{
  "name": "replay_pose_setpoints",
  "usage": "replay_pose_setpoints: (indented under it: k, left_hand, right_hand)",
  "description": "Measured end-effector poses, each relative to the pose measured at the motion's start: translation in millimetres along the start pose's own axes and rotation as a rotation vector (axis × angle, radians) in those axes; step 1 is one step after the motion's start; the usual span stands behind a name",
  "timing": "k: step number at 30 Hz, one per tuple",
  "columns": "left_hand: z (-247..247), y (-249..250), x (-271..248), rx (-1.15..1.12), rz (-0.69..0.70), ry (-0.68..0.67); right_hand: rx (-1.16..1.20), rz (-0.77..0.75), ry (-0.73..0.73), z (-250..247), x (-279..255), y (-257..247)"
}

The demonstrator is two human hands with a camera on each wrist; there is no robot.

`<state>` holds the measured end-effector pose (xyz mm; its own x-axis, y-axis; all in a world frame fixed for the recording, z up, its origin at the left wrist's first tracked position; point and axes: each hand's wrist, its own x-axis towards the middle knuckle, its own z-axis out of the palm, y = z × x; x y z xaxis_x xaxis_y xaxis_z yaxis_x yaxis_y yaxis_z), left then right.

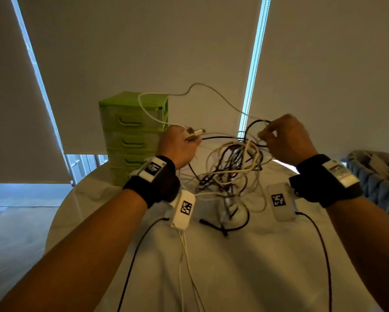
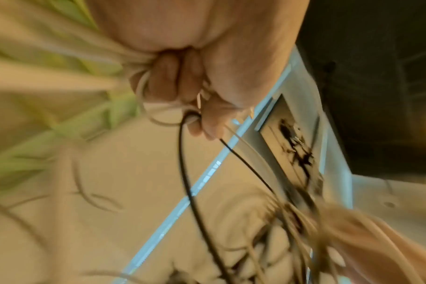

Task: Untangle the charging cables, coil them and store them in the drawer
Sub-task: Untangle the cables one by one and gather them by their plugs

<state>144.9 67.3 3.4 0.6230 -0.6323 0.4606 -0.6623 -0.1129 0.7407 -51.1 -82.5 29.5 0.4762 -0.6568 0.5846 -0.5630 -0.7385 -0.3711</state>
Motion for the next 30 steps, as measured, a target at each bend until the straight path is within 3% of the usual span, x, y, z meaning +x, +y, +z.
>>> replay_pose_setpoints:
  k: [5, 10, 12, 14, 17, 21, 24, 30]
  left_hand:
    - [-6, -10, 5, 0.124, -0.089, -0.064]
    - [5, 21, -4, -0.164, 0.015, -0.134]
    - [17, 33, -9, -0.122, 0.037, -0.166]
    - [27, 37, -13, -0.045, -0.003, -0.230]
    - [32, 29, -13, -0.194, -0.078, -0.301]
    - [30, 17, -10, -0.434, -0.204, -0.088]
    - [33, 12, -4, -0.433, -0.301, 0.063]
    - [35, 0, 2, -0.453, -0.368, 0.081]
  right_hand:
    - [0.227, 0.064, -0.038, -9, 2, 11]
    - [0.308, -0.018, -0.100, 2, -2, -14]
    - [0.340, -0.041, -0.101, 8, -2, -27]
    - [0.408, -0.042, -0.085, 15, -2, -33]
    - [0.518, -0.005, -0.117, 16, 0, -34]
    - [0.779, 0.137, -0.097, 13, -3, -29]
    - [0.868, 0.186, -0.065, 19, -7, -31]
    - [0.886, 0.180, -0.116, 30, -15, -36]
